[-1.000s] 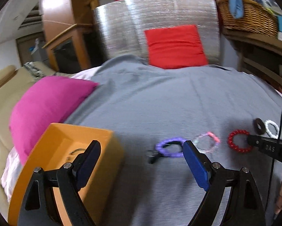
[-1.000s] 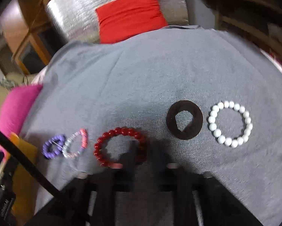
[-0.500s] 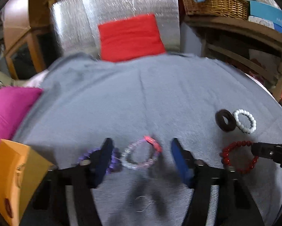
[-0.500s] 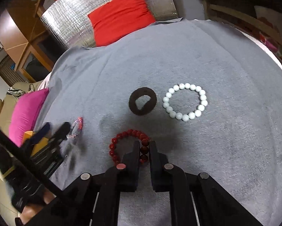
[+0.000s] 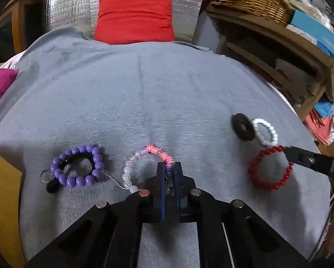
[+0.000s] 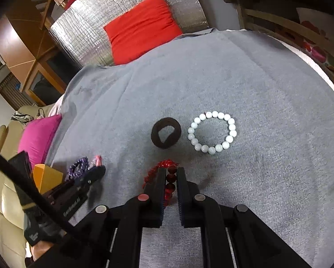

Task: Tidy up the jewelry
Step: 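Carry both bracelets over the orange box and open both tools to release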

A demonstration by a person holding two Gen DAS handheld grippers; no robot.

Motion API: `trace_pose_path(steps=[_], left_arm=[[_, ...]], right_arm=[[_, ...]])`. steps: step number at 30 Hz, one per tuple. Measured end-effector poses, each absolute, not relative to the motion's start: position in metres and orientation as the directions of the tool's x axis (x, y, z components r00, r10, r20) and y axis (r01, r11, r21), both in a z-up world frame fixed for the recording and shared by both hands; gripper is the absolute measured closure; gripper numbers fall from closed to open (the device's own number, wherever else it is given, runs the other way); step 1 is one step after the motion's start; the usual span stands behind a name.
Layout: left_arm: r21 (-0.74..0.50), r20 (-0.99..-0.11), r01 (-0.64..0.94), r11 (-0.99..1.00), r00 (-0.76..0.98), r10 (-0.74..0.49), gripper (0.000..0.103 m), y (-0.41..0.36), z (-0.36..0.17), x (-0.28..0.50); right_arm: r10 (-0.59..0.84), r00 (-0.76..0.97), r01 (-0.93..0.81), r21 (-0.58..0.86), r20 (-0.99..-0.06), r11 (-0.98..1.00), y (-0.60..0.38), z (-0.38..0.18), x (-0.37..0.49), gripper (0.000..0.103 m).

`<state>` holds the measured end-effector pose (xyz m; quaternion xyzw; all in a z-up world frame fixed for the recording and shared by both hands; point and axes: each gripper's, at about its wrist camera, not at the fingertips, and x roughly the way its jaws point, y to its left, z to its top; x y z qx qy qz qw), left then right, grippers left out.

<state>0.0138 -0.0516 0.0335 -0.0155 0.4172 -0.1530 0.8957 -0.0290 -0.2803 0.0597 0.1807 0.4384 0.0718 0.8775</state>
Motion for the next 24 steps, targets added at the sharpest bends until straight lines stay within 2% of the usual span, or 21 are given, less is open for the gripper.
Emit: trace_pose_path(steps=[9,18,24], left_arm=[[-0.143,-0.647,0.277,0.950,0.700,-0.302,0.096,-0.039,0.084,-0.032],[-0.218,-0.566,0.117,0.969,0.794,-0.223,0.096,0.033,0.133,-0.063],[-0.245,-0.560,0.028,0.969,0.812,-0.164,0.096,0.078,0.149,-0.084]], right_arm=[[0.329,0.651,-0.018,0.419,-0.684,0.908,-0.261,0.074,-0.031,0.092],[0.452,0.669,-0.181,0.460,-0.591,0.869,-0.208,0.091,-0.043,0.092],[0.554,0.647,-0.283,0.510,-0.524,0.812,-0.173,0.104,-0.053,0.093]])
